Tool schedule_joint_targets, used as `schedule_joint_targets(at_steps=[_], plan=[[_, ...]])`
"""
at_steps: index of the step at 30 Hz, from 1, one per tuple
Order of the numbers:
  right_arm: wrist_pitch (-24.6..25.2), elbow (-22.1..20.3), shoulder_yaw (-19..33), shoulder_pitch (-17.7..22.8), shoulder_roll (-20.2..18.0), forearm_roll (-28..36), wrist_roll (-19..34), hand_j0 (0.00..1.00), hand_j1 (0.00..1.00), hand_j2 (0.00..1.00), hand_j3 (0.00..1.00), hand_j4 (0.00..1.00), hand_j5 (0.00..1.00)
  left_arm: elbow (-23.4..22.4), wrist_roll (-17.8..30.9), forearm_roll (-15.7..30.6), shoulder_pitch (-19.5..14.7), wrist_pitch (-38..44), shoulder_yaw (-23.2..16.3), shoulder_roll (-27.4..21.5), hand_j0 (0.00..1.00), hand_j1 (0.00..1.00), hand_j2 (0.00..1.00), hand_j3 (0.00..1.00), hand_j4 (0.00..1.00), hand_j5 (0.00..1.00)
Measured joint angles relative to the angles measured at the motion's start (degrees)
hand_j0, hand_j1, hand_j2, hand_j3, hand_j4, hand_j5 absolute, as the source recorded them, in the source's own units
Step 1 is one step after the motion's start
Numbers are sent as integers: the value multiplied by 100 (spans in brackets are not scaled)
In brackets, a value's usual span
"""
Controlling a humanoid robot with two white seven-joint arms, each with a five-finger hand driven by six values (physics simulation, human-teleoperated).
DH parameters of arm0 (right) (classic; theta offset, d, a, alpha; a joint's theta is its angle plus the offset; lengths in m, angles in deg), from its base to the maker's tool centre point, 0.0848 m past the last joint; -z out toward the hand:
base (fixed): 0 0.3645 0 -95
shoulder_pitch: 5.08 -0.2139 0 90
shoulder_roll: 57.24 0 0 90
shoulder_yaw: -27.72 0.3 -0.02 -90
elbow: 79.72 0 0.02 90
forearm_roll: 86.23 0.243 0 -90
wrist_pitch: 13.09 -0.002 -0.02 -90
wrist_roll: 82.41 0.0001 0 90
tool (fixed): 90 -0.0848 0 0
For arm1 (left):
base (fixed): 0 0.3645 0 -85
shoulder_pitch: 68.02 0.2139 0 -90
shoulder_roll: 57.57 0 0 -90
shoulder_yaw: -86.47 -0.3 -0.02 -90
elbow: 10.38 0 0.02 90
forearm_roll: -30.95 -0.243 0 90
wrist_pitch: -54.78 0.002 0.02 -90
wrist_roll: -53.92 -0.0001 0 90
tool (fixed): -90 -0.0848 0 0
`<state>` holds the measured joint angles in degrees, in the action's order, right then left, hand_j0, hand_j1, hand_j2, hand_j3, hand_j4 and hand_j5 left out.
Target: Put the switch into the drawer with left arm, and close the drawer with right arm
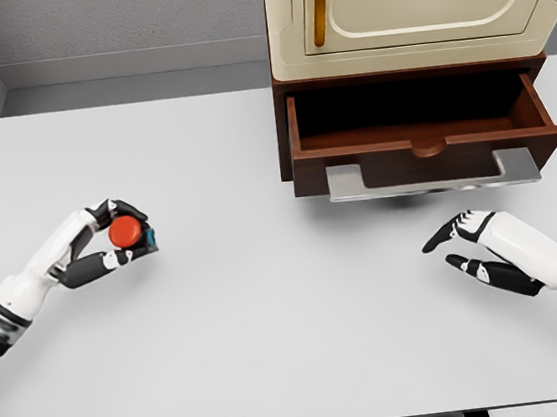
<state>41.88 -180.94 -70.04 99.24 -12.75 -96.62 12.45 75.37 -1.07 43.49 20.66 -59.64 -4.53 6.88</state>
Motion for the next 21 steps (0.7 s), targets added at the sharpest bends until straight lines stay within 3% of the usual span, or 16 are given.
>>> schedule_joint_targets(at_steps=[10, 21], plan=[[0, 0, 23, 44, -48, 15, -23, 55, 55, 55, 55, 55, 55, 18, 1, 7, -483, 2, -285, 37, 43, 43, 43, 43, 43, 43], [0, 0, 132, 44, -52, 16, -18, 54, 54, 54, 54, 54, 54, 17, 0, -3, -756, 6, -492, 122, 43, 43, 43, 43, 43, 43]])
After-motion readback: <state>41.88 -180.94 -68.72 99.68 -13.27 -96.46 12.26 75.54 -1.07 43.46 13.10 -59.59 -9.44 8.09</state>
